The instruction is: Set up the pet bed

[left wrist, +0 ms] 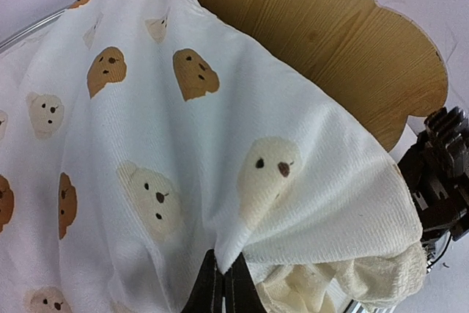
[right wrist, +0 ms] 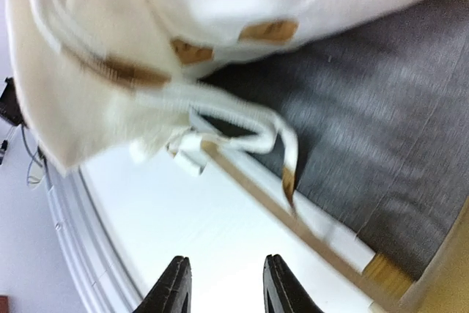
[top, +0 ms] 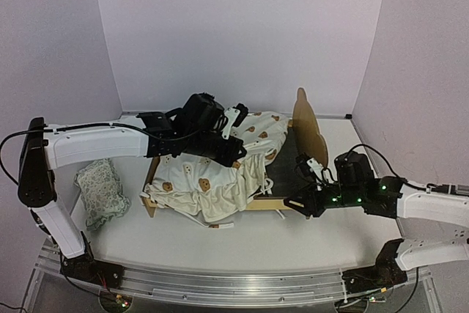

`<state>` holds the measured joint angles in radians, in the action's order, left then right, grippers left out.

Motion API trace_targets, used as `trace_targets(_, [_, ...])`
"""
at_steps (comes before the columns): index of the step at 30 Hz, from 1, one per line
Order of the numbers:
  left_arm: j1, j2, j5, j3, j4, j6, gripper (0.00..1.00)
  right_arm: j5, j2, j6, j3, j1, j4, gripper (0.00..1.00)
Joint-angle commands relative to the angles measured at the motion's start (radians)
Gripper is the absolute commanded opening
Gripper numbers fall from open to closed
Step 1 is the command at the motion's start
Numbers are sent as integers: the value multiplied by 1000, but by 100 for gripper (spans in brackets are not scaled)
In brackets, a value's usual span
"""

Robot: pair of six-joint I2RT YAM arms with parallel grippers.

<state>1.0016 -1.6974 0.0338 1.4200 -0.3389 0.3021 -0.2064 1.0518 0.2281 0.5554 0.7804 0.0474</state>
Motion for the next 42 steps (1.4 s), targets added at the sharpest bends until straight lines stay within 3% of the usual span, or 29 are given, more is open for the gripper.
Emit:
trace_targets(1, [0, -8, 0, 40, 18, 18, 0, -64, -33, 56, -71, 18, 40, 35])
trace_targets(7, [0, -5, -11, 43, 15, 20, 0, 58, 18, 49, -162, 94, -84, 35])
trace_targets(14, [0, 4, -20, 45, 0, 15, 0, 323, 165, 6, -260, 163, -410, 51])
trace_targets(19, [0, 12, -25, 56, -24, -2, 0, 441, 266, -20, -287, 166, -590, 56])
trace_targets(29, [0, 10, -24, 68, -40, -15, 0, 473, 466, -73, -265, 166, -798, 57])
trace_targets(42, [0, -10, -24, 101, -67, -19, 0, 524, 702, -117, -308, 167, -1175, 49])
